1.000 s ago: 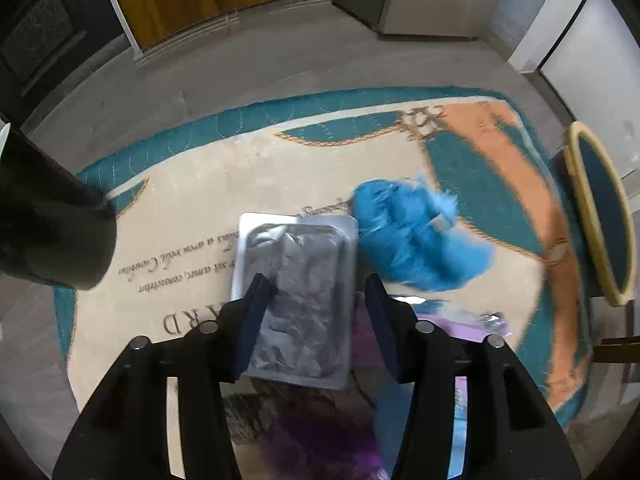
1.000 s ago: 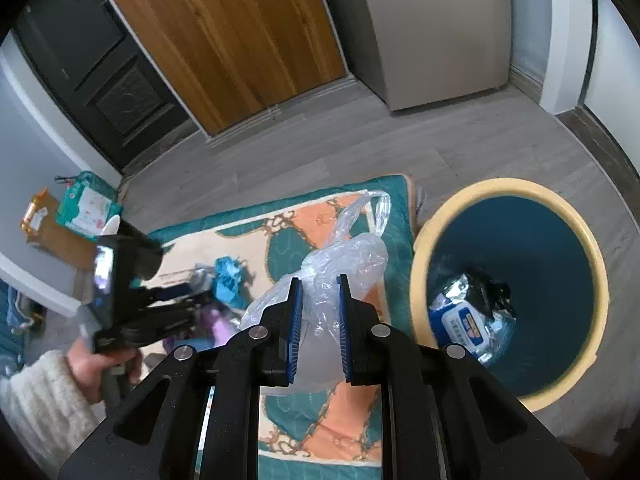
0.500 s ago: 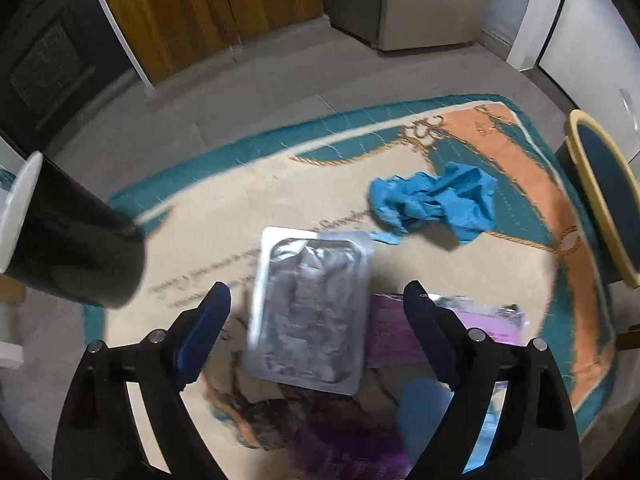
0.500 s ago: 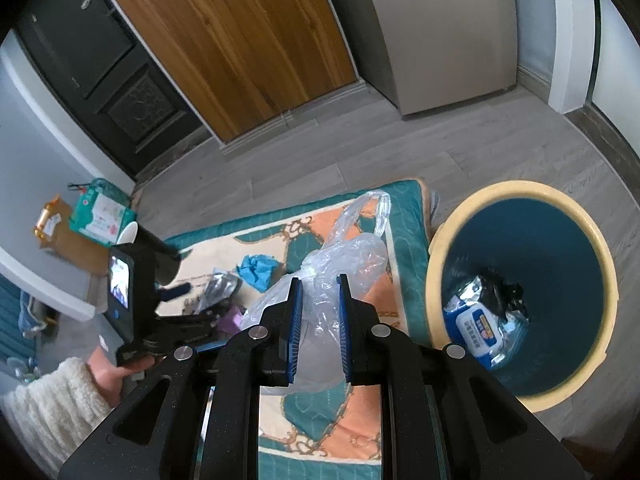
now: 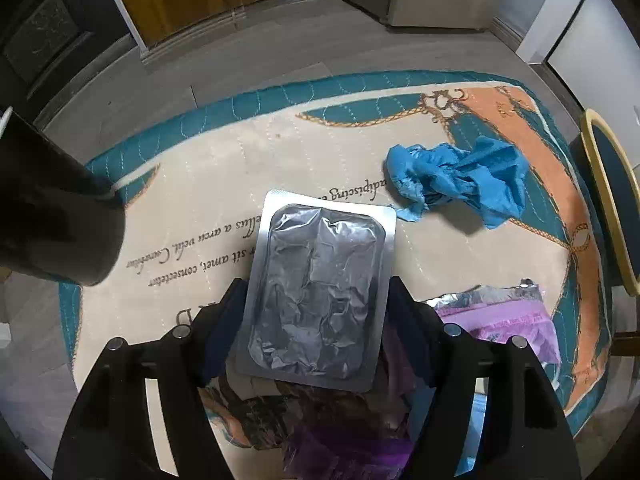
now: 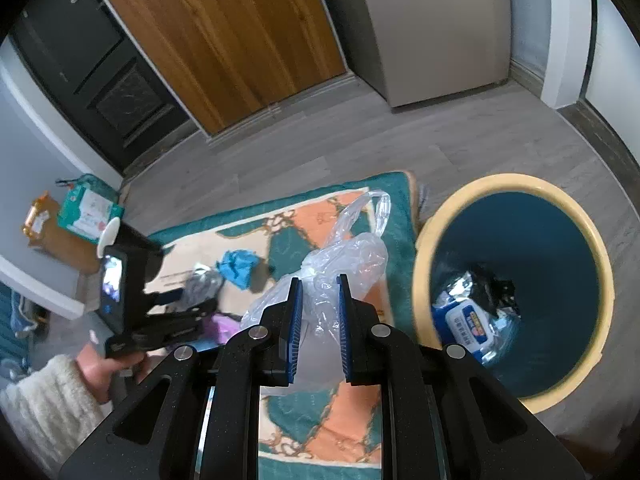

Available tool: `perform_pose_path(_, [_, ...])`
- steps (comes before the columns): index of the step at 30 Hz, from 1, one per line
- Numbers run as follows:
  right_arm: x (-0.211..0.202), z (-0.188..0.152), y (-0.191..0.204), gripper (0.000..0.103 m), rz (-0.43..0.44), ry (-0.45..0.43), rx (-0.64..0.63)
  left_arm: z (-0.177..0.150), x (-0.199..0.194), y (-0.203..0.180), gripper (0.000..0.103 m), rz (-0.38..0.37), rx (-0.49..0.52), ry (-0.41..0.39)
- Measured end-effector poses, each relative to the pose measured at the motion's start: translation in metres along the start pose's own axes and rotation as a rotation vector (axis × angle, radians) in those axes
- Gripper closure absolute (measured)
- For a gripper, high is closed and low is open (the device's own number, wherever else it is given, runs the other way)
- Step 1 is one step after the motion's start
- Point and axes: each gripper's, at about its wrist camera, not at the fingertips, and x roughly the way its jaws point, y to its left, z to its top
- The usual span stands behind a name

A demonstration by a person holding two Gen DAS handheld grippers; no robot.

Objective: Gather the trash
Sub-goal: 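Carry clear bag and foil pack over the bin and open both grippers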

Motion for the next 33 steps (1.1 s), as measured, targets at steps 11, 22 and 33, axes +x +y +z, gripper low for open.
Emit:
perform_pose_path(11, [-0.031, 0.01, -0.034, 0.085, -0.004, -0.082, 0.112, 0.007, -0.095, -0.04, 0.033, -0.056, 0.033, -0.222])
perform_pose_path(22, [-0.07, 0.009, -0.144, 0.085, -0.186, -0.15, 0.235, 0.03, -0.147, -0.199, 0.033, -0.284, 0.293, -0.287])
perform_pose_path(33, [-0.036, -0.007, -0.196, 0.078, -0.227, -0.039, 0.363, 0.044, -0.105, -0.308, 0.032, -0.315, 0.477, -0.205])
